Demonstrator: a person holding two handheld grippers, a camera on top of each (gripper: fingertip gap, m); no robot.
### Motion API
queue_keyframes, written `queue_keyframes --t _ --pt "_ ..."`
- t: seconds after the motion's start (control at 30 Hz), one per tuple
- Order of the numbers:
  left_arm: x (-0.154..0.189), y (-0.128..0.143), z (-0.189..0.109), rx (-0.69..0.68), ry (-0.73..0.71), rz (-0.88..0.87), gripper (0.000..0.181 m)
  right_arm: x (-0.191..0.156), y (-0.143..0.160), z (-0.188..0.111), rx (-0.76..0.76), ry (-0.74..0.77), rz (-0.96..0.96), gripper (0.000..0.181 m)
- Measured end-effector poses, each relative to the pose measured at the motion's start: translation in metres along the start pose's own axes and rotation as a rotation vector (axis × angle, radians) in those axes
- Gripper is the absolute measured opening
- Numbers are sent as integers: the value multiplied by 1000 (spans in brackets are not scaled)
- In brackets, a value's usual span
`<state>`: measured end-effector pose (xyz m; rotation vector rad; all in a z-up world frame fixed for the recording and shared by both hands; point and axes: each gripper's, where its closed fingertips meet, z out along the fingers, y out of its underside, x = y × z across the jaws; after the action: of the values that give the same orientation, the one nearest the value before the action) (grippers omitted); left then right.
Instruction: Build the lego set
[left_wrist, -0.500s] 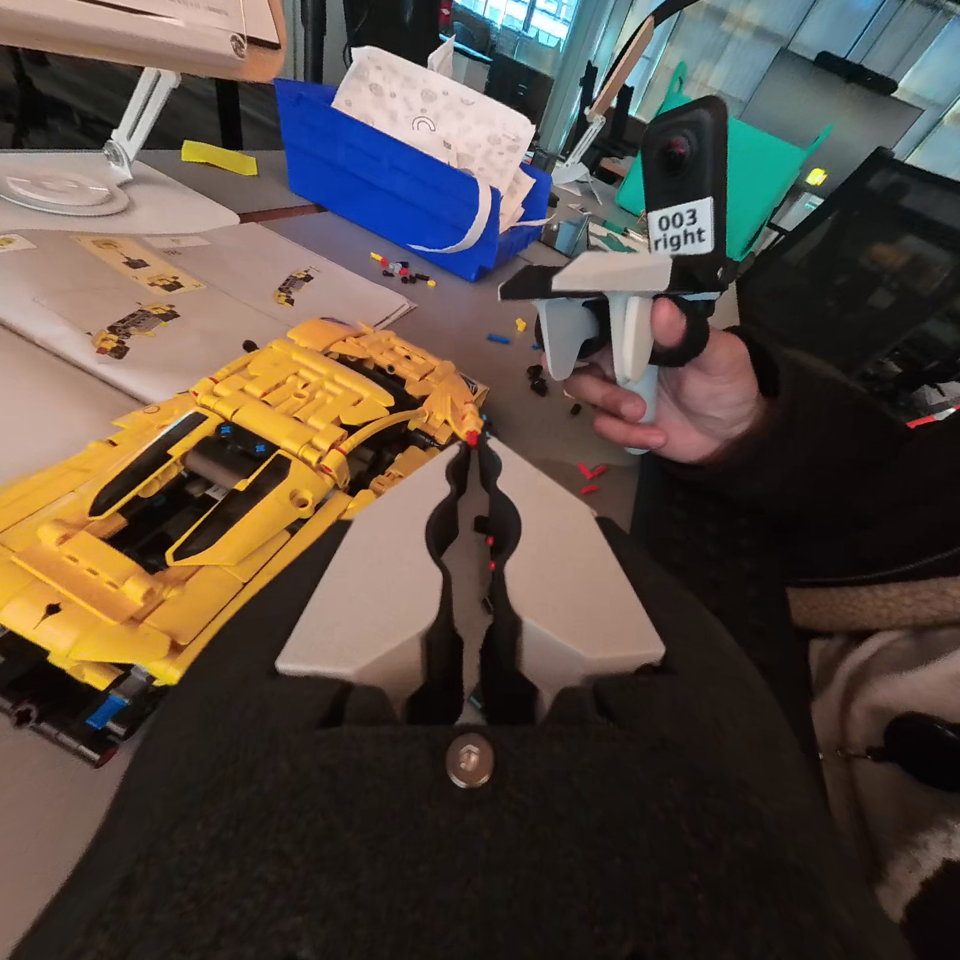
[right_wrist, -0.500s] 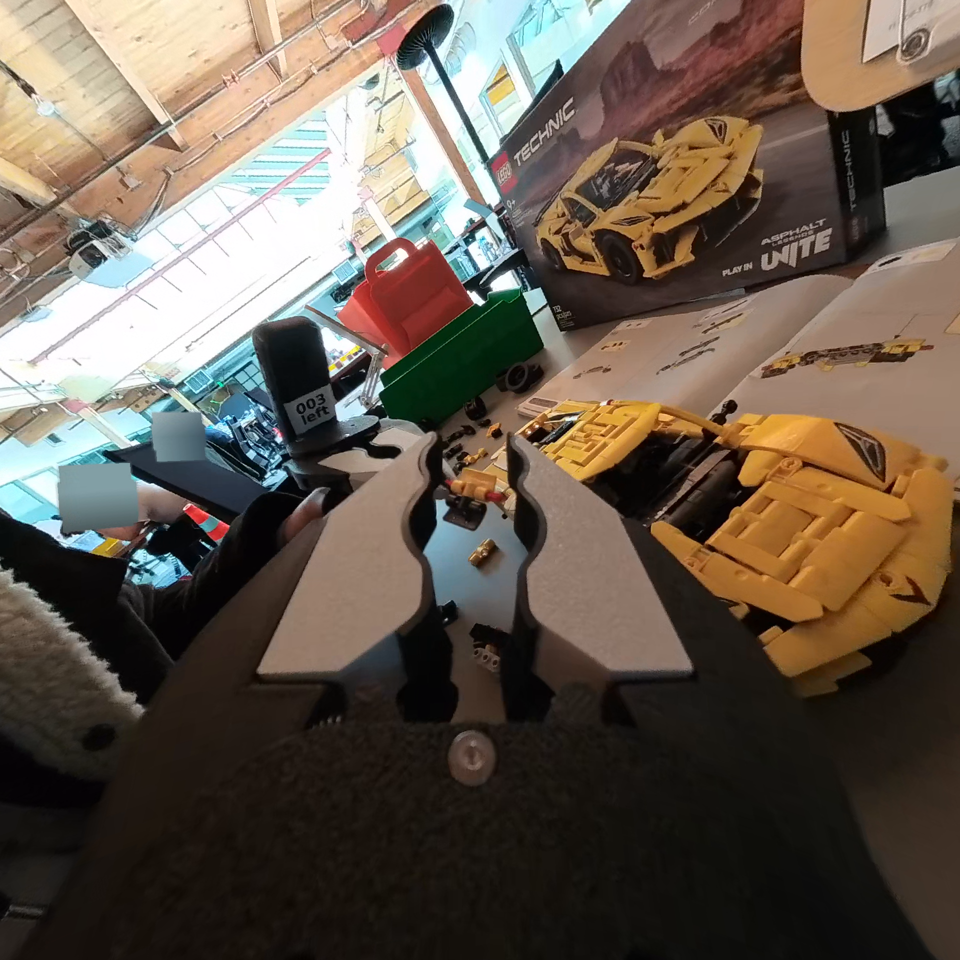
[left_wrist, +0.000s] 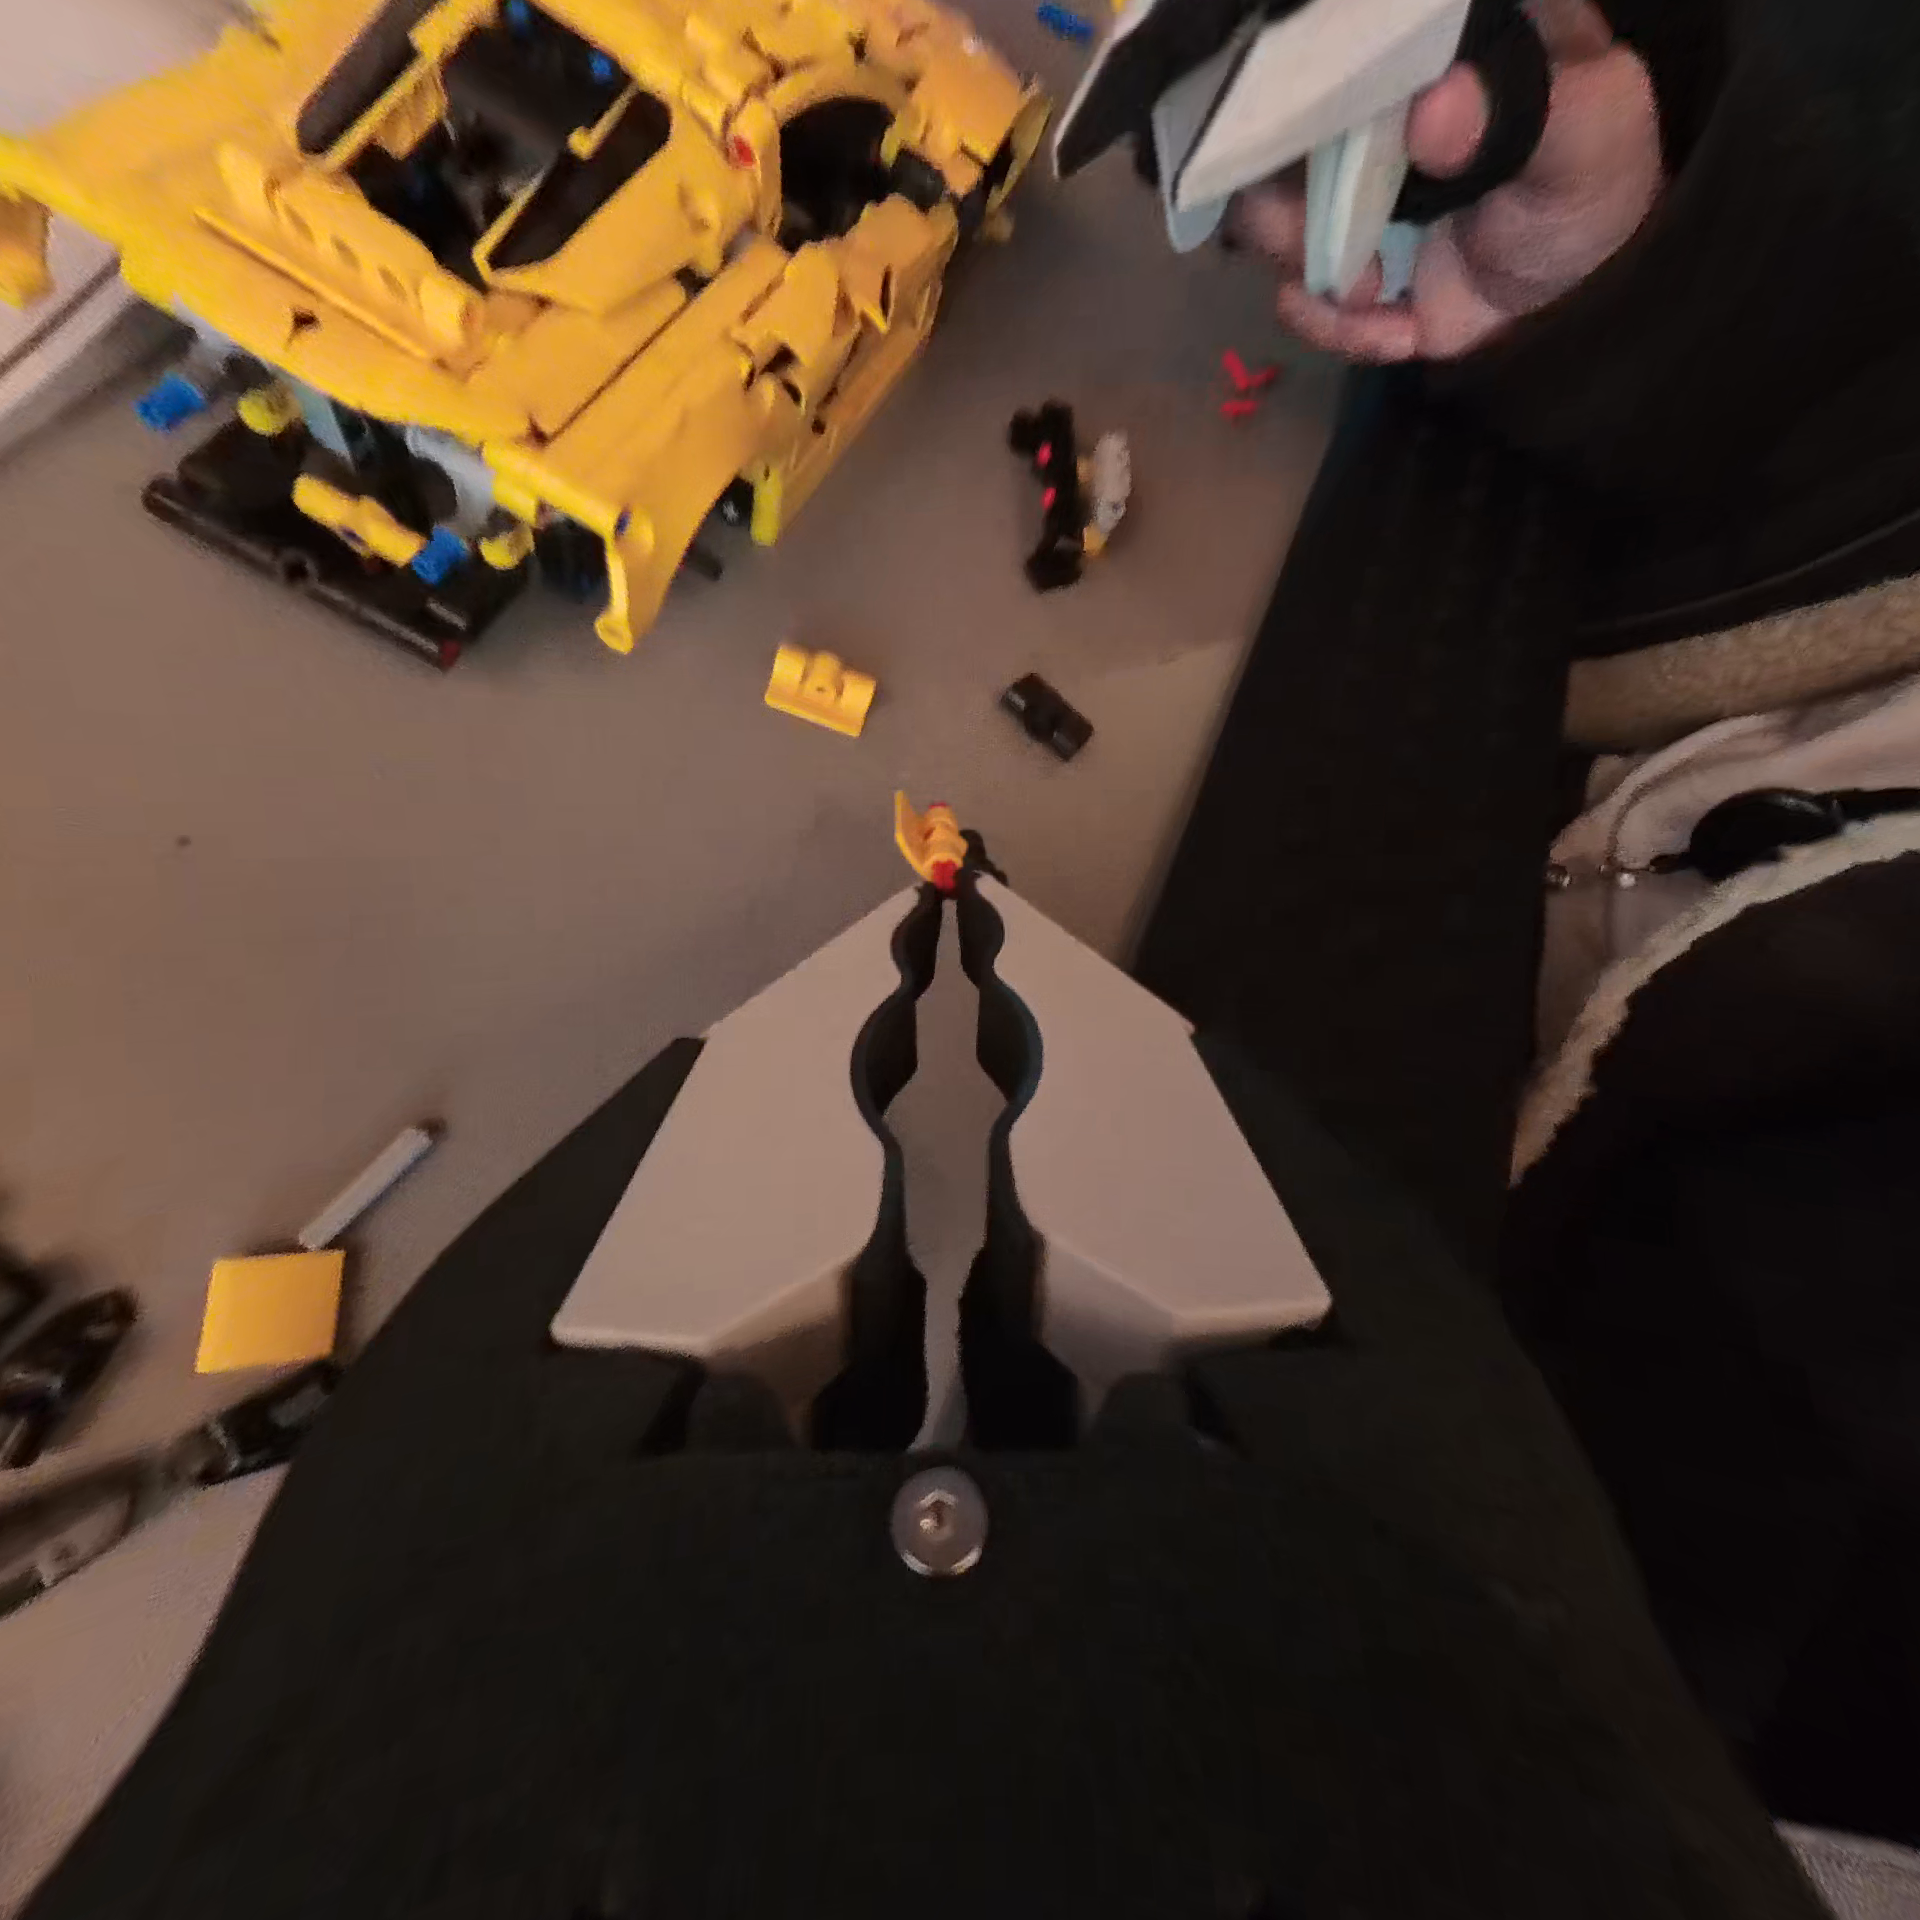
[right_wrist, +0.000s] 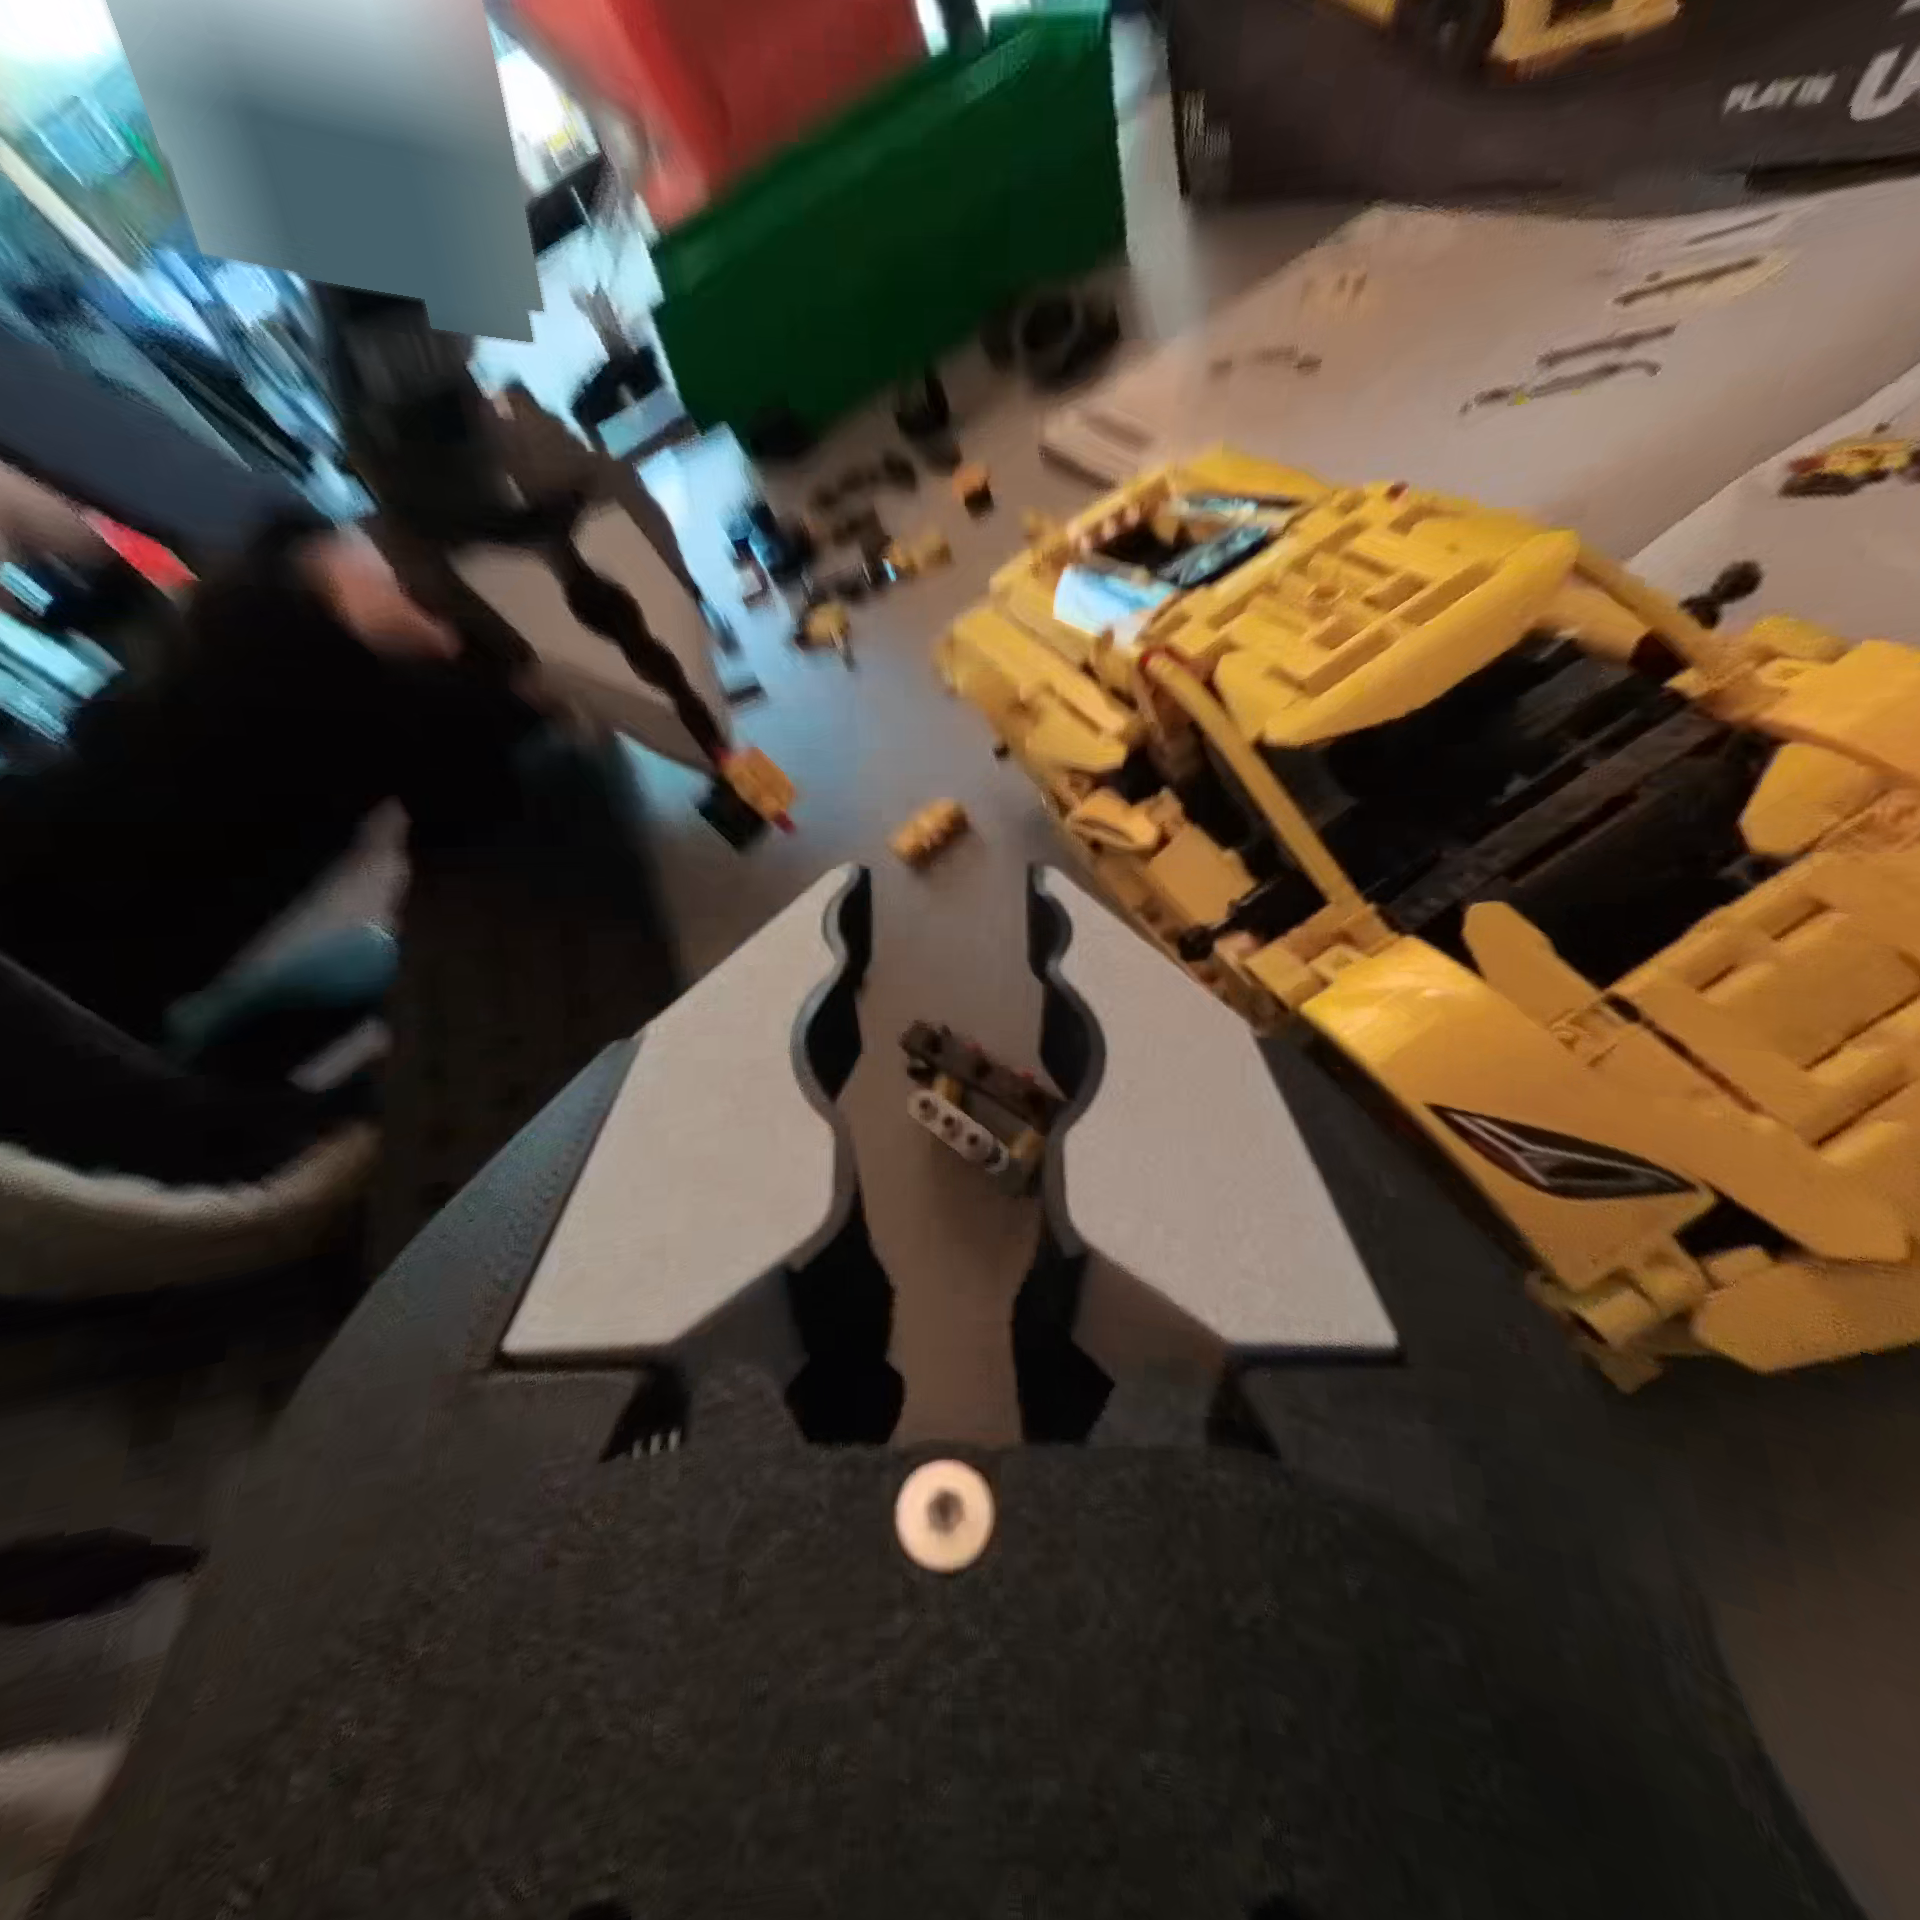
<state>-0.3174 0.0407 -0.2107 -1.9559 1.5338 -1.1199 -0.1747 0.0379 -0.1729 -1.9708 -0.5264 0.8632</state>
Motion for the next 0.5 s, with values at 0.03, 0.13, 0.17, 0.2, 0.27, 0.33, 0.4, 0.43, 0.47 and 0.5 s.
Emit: queue_keyframes --t 0.03,0.13,0.17,0.2,0.27,0.33,0.4,0.43,0.47,0.5 --pt "0 6 1 -31 15 5 3 2 6 2 -48 57 -66 31" --pt "-4 21 3 -99 39 -6 3 13 20 -13 -177 165 -198 30" --pt "-3 23 3 -103 57 -10 3 21 29 -23 -240 190 -209 32" --pt "-3 25 2 -109 62 -9 3 31 35 -33 -289 231 -210 36" --pt "-4 29 2 -126 59 -1 3 40 47 -49 -337 240 -182 34" --pt "-7 32 2 -142 42 -2 3 47 53 -57 -321 265 -140 35" --pt "-10 35 3 -159 23 8 4 53 56 -60 -305 298 -130 36" --pt "-10 35 3 -161 17 16 4 55 58 -61 -309 314 -139 36" --pt "-10 35 3 -165 10 25 4 57 60 -63 -319 332 -151 36" --pt "-9 35 3 -172 2 32 4 58 63 -66 -338 341 -154 36"
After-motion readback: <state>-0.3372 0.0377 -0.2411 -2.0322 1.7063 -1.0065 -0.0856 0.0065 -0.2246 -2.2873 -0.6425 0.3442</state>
